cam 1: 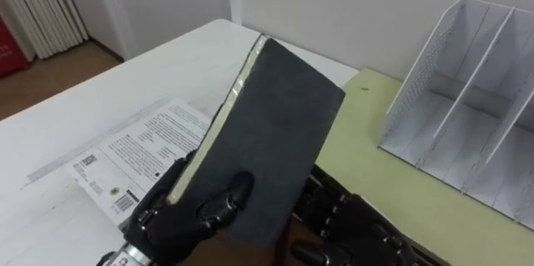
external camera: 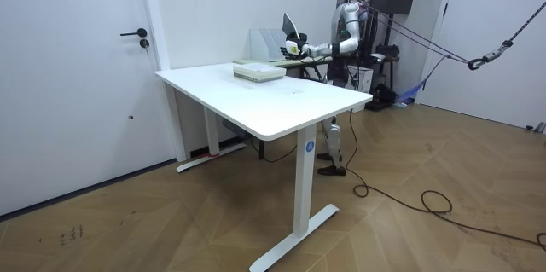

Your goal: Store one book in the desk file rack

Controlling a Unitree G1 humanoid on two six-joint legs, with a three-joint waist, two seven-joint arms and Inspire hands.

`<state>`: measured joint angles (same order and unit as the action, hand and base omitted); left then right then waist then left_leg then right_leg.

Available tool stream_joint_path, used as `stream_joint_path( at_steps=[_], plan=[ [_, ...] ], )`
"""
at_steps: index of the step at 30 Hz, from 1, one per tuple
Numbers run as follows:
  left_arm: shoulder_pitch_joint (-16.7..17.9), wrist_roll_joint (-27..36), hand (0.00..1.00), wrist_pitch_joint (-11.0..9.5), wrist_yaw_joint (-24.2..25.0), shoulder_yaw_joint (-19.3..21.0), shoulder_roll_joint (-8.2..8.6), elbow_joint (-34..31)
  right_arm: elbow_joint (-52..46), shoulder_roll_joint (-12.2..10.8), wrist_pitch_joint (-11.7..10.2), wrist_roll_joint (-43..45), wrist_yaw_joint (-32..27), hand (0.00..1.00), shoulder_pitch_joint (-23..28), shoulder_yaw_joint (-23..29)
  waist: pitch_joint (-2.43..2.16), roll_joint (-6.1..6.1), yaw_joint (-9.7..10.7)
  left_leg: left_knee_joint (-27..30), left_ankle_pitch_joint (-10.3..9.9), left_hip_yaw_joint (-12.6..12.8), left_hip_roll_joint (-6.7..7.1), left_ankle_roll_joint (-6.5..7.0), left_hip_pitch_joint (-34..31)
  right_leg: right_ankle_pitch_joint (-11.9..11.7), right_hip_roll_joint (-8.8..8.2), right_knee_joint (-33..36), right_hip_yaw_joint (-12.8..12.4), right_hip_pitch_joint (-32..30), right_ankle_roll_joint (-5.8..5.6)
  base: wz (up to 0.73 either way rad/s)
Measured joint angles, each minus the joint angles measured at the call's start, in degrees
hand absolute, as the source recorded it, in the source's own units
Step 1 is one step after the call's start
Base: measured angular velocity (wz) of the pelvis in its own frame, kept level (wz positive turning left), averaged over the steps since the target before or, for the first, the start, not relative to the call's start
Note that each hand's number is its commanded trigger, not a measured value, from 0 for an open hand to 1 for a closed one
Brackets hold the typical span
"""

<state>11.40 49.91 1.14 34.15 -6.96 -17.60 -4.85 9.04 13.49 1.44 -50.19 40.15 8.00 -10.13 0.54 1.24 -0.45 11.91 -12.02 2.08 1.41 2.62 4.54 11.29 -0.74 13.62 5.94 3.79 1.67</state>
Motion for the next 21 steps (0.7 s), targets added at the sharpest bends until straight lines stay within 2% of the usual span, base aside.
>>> stream_joint_path(
  at_steps=[5,8,11,17,19,21],
  plan=[
    [-0.03,0.06,1.0,2.34,2.71,-0.08,-0.19,0.74,-2.13,0.39,1.44,-8.93,3.15,0.0,-0.01,-1.51,-0.15,0.22,-0.17,0.94,-0.34,0.22,-0.19,0.05,-0.28,-0.01,0.11,0.17,-0.09,-0.4,0.01,-0.01],
    [-0.1,0.28,1.0,3.42,3.8,-0.03,-0.44,1.27,-3.59,1.17,3.05,-10.33,3.96,0.0,0.01,-2.47,-0.35,0.54,-0.71,0.95,-0.4,0.7,-0.27,0.07,-0.33,-0.01,0.18,0.71,-0.76,-0.85,0.01,-0.13],
    [-0.42,1.89,1.0,4.58,4.92,-0.04,-1.41,1.89,-4.86,2.18,4.25,-10.85,5.47,0.0,0.02,-2.48,-0.31,0.52,-1.18,1.7,-0.77,0.69,-0.43,0.03,-0.49,0.0,0.28,1.08,-0.81,-0.88,0.02,-0.02],
    [-0.58,2.45,1.0,5.21,5.68,-0.14,-1.8,1.94,-5.6,2.66,5.13,-10.92,6.45,0.0,0.02,-2.73,-0.31,0.45,-1.3,2.35,-0.88,0.69,-0.47,0.0,-1.0,-0.01,0.32,1.14,-0.84,-0.96,0.08,0.0],
    [-0.61,3.06,1.0,5.4,6.53,-0.2,-2.69,2.02,-6.39,2.78,6.11,-10.92,6.61,0.0,0.03,-2.87,-0.35,0.42,-1.32,2.86,-1.2,0.68,-0.59,-0.05,-1.25,0.11,0.46,1.23,-0.96,-1.49,0.18,0.0],
    [-0.64,4.44,1.0,5.47,6.95,-0.32,-3.42,2.08,-7.12,2.94,6.17,-11.12,7.2,0.0,0.05,-2.99,-0.38,0.41,-1.31,3.09,-1.31,0.68,-0.69,-0.09,-1.55,0.1,0.58,1.33,-1.1,-1.75,0.22,0.0]
  ],
)
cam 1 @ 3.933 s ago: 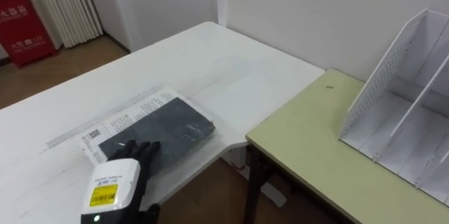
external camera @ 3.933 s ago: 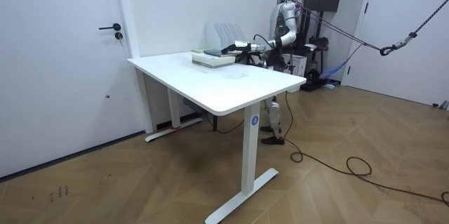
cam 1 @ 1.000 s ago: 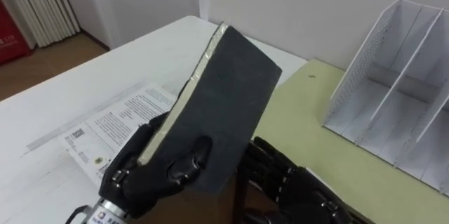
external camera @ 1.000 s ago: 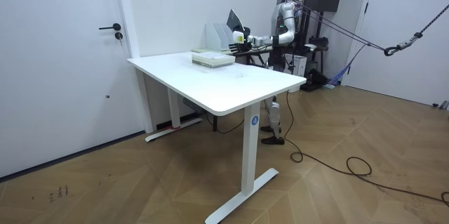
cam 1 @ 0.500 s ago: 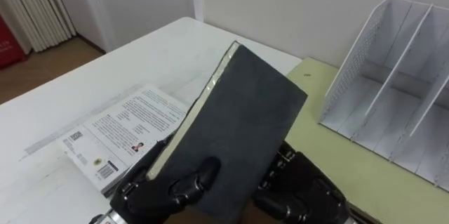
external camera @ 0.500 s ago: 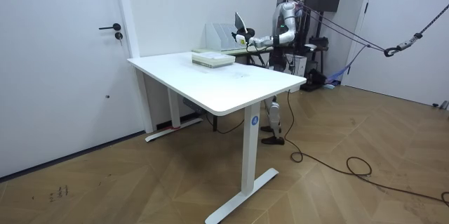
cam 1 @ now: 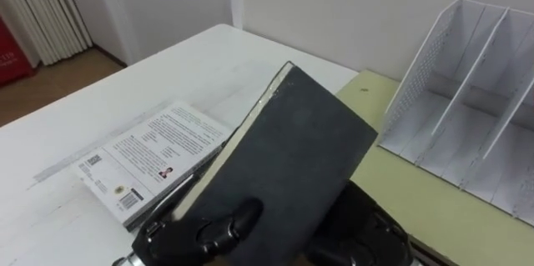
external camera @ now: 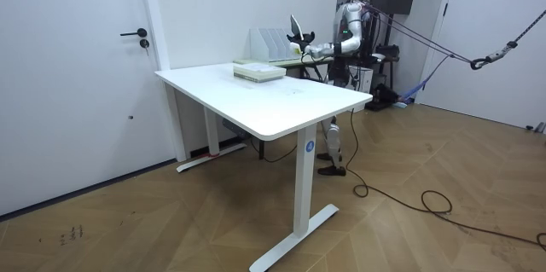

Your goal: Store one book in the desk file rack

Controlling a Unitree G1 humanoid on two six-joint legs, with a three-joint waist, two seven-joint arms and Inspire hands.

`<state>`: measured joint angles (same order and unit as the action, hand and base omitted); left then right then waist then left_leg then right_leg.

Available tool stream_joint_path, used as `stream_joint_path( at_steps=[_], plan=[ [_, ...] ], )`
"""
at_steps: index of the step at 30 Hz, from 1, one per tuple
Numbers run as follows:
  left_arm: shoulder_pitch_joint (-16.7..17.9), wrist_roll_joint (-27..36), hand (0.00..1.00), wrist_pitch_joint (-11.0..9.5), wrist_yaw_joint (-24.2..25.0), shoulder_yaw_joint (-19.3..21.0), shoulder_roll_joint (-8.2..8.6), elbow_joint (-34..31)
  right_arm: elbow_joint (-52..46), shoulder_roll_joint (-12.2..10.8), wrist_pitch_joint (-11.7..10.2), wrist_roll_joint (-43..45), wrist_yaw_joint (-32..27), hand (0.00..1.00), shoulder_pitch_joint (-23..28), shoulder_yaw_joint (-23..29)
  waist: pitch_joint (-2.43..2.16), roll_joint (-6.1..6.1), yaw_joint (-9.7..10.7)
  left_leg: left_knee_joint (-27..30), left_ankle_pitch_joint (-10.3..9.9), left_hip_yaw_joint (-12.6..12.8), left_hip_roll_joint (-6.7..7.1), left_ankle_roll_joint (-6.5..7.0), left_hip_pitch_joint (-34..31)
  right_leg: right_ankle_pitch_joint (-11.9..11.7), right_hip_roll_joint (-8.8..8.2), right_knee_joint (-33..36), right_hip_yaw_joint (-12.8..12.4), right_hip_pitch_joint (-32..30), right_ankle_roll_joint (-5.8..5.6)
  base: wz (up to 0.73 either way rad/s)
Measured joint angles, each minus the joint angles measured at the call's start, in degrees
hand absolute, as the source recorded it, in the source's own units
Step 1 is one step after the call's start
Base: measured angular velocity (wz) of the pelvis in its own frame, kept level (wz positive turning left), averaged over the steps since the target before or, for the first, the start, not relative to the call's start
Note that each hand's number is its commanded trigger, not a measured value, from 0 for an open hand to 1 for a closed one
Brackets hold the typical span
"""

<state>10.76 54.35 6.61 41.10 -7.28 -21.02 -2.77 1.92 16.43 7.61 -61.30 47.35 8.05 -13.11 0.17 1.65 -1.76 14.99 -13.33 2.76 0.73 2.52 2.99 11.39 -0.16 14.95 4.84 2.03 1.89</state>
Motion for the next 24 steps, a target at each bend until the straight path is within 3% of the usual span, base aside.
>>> stream_joint_path(
  at_steps=[5,11,17,21,24],
  plan=[
    [-0.33,3.69,1.0,0.59,0.63,-1.48,-1.38,2.03,-0.41,2.06,0.24,-2.69,0.38,0.0,0.0,-1.31,-0.02,0.03,-0.01,0.57,-0.01,-0.01,-0.02,0.0,-0.36,0.0,0.01,0.65,-0.13,-0.04,0.03,0.0],
    [-0.4,6.44,1.0,1.69,0.81,-1.94,-3.14,2.34,-2.13,3.2,2.46,-5.76,0.37,0.0,0.01,-1.39,-0.09,0.33,-0.09,0.55,-0.07,-0.01,-0.03,-0.03,-0.5,0.05,0.03,0.65,-0.17,-0.09,0.07,0.0],
    [-1.28,6.76,1.0,1.81,1.38,-1.94,-5.1,2.4,-2.85,4.8,2.49,-8.49,0.37,0.0,0.0,-1.38,-0.19,0.55,-0.45,0.6,-0.08,-0.03,-0.06,-0.06,-0.45,0.15,0.03,0.88,-0.13,-0.17,0.17,0.0],
    [-1.28,6.76,1.0,2.08,2.43,-1.93,-7.64,2.4,-2.85,6.82,2.49,-8.49,0.39,0.0,0.01,-1.38,-0.21,0.67,-0.46,0.64,-0.1,-0.03,-0.07,-0.09,-0.4,0.16,0.03,0.86,-0.11,-0.21,0.18,0.0],
    [-1.28,6.76,1.0,2.11,2.73,-1.94,-7.94,2.4,-2.85,7.24,2.49,-8.49,0.39,0.0,0.01,-1.38,-0.17,0.75,-0.52,0.65,-0.1,-0.02,-0.07,-0.1,-0.4,0.16,0.03,0.88,-0.11,-0.21,0.18,0.0]
  ],
)
